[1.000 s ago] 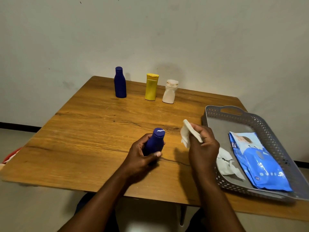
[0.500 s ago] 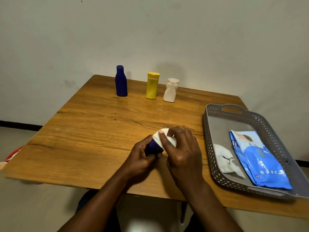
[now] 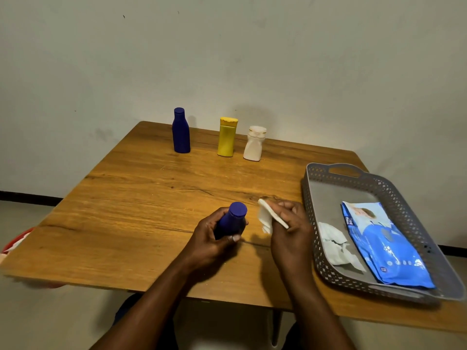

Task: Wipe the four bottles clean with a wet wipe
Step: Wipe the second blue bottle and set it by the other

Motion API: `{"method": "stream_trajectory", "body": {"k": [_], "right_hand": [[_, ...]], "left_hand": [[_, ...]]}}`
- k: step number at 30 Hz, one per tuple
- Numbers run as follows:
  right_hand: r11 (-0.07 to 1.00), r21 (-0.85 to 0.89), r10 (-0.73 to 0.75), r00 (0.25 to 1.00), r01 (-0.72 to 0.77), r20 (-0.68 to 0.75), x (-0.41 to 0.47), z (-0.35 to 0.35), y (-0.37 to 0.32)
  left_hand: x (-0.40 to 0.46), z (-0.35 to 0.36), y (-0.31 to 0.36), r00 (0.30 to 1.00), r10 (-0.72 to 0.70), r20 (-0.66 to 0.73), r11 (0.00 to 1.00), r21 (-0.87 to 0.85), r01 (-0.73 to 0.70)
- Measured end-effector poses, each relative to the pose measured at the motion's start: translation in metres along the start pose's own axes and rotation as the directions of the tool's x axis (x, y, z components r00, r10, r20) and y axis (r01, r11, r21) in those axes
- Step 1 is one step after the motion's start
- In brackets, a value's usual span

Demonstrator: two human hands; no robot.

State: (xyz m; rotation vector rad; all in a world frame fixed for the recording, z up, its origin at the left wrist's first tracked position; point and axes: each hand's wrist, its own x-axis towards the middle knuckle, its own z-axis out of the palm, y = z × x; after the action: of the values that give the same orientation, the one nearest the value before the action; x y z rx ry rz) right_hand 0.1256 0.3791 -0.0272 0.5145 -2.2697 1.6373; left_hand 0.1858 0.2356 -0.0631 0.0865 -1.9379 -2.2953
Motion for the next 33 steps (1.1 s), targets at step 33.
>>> {"method": "stream_trajectory", "body": {"k": [33], "right_hand": [[0.866, -0.208, -0.431, 0.889, 0.455, 0.154, -0.011, 0.011, 0.001]], "left_hand": [[0.015, -0.008, 0.005, 0.993, -0.115, -0.031, 0.939, -0.329, 0.099]]}}
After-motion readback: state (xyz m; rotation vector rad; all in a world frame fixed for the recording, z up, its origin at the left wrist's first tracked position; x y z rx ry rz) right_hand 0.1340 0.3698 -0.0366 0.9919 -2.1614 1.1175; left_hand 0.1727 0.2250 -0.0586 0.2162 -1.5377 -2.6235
